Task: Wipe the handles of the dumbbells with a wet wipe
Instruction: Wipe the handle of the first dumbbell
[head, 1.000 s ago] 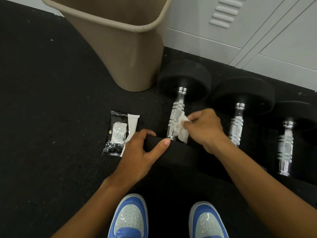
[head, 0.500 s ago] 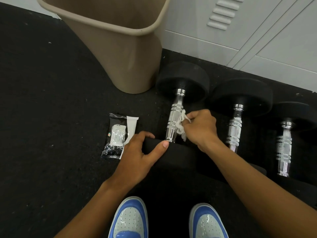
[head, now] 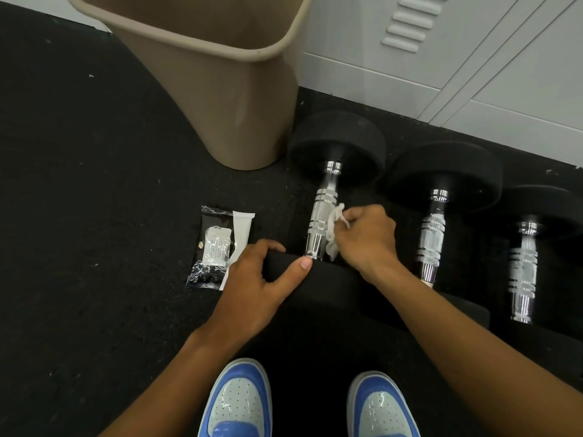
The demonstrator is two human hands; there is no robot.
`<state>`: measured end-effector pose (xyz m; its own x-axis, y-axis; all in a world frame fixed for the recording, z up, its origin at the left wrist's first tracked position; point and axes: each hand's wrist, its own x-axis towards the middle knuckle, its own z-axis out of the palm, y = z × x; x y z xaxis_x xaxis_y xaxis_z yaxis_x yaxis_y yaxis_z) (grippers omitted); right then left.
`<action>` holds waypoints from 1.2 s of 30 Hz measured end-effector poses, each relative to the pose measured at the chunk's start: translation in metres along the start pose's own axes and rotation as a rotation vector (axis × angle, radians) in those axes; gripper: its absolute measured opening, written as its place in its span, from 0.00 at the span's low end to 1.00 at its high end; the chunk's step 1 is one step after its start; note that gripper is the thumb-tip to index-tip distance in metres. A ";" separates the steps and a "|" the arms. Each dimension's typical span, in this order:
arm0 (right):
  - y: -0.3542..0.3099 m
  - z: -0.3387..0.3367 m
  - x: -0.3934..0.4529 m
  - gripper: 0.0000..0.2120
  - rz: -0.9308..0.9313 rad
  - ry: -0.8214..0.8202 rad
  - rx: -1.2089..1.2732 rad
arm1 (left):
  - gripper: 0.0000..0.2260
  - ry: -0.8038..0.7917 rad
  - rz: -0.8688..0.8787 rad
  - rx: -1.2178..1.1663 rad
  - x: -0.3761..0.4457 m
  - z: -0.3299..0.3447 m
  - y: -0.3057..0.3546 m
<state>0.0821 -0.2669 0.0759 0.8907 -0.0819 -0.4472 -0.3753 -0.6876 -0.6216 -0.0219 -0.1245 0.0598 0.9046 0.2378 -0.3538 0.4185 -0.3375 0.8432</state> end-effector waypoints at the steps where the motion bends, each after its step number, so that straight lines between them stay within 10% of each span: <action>1: 0.001 -0.001 -0.003 0.08 -0.019 0.008 -0.006 | 0.25 0.002 0.001 0.003 0.000 0.000 0.000; 21: -0.008 -0.004 0.011 0.08 -0.221 0.146 0.035 | 0.25 0.004 0.002 0.001 0.000 -0.001 -0.001; 36: -0.005 0.004 0.024 0.09 0.003 0.108 0.098 | 0.24 0.000 -0.009 -0.013 0.000 0.000 -0.003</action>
<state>0.1041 -0.2622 0.0655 0.9099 -0.1646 -0.3808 -0.3967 -0.6141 -0.6823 -0.0226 -0.1233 0.0574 0.9008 0.2411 -0.3612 0.4254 -0.3232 0.8453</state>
